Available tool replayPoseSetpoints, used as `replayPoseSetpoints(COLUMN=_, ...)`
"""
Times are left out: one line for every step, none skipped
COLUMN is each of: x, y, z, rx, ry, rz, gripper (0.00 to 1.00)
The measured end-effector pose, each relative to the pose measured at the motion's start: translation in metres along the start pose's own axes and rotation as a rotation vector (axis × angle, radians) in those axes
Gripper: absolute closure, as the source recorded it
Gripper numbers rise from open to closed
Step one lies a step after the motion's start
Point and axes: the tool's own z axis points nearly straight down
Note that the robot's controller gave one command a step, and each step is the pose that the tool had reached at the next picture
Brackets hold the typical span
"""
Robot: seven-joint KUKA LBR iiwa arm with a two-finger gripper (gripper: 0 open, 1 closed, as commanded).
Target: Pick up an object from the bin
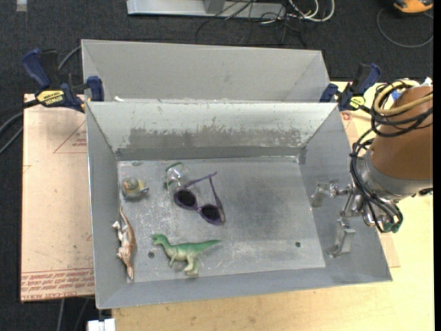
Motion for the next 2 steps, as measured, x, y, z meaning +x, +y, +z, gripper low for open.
replayPoseSetpoints(x=-0.002, y=0.001, z=-0.004, rx=0.001, ry=-0.008, rz=-0.005, gripper=0.00)
replayPoseSetpoints(x=-0.037, y=0.050, z=0.072, rx=0.001, ry=-0.009, rz=-0.090, gripper=0.00)
